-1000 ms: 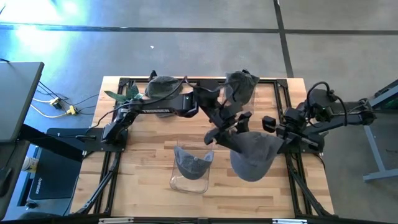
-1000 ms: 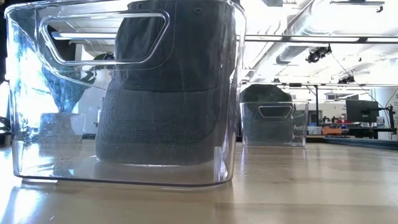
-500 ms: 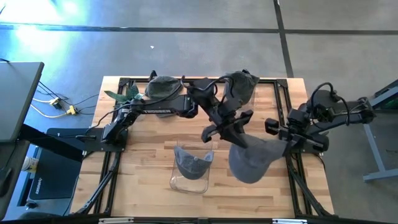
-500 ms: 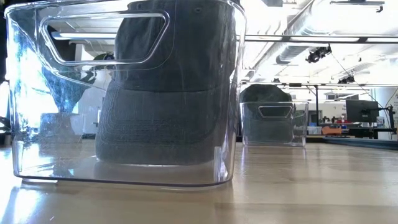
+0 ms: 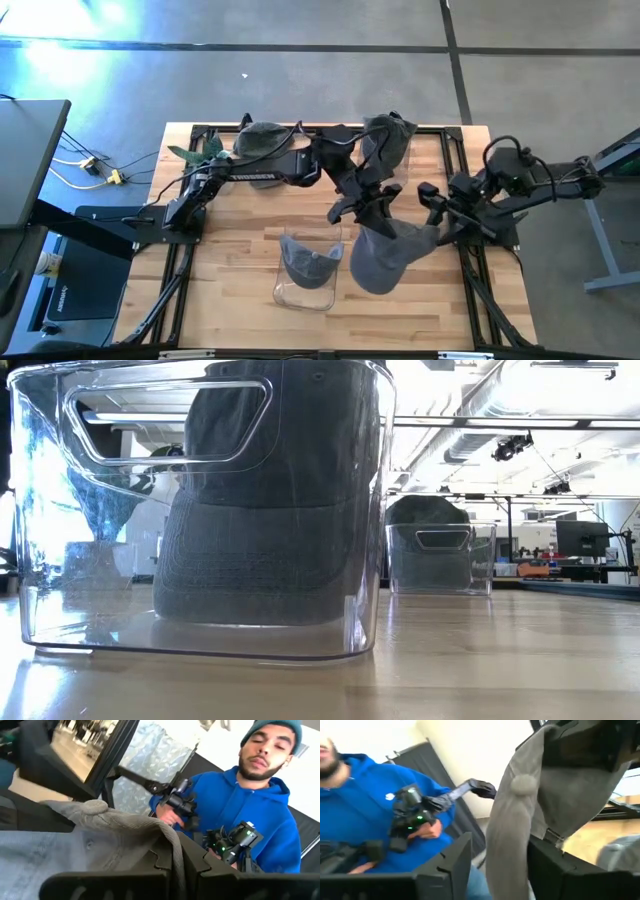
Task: Pick & Place hat
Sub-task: Put the gray cap into the bottom transparent bin
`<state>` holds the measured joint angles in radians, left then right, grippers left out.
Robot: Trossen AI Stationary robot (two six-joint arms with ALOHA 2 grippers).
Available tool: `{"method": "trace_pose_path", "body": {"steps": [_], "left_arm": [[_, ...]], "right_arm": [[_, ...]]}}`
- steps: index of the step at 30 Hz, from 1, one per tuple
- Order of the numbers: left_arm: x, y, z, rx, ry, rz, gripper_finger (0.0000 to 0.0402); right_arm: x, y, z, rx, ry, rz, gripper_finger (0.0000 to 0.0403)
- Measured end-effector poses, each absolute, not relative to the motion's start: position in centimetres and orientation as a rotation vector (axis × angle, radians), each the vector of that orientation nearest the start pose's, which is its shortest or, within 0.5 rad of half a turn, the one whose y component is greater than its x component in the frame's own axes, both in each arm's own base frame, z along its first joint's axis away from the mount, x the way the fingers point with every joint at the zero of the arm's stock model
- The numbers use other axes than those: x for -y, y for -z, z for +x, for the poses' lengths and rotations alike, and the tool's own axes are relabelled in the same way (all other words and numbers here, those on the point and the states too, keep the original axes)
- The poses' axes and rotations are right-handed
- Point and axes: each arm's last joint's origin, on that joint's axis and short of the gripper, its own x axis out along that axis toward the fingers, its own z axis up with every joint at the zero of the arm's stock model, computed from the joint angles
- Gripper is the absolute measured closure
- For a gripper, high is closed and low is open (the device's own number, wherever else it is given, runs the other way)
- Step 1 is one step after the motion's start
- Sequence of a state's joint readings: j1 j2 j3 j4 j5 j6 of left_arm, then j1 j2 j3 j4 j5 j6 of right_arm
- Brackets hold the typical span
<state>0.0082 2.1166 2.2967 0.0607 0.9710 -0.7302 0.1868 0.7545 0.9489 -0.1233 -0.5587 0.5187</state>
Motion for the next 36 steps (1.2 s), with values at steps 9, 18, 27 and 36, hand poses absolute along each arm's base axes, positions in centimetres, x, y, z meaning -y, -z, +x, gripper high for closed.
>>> {"method": "trace_pose_path", "body": {"steps": [9,18,27,36], "left_arm": [[1.1,-44.1,47.1,-0.236,0.97,-0.565,0.04],[1.2,-44.1,47.0,-0.235,0.986,-0.546,0.0401],[1.2,-44.1,47.0,-0.237,0.989,-0.545,0.0401],[1.2,-44.1,47.0,-0.227,0.976,-0.542,0.0401]], "right_arm": [[-5.1,-39.0,15.2,-0.155,-0.7,0.442,0.036],[-5.8,-39.6,14.7,-0.165,-0.84,0.521,0.0305],[-6.0,-40.0,15.9,-0.074,-0.805,0.512,0.0171],[-5.6,-42.0,14.1,0.094,-0.894,0.493,0.0168]]}}
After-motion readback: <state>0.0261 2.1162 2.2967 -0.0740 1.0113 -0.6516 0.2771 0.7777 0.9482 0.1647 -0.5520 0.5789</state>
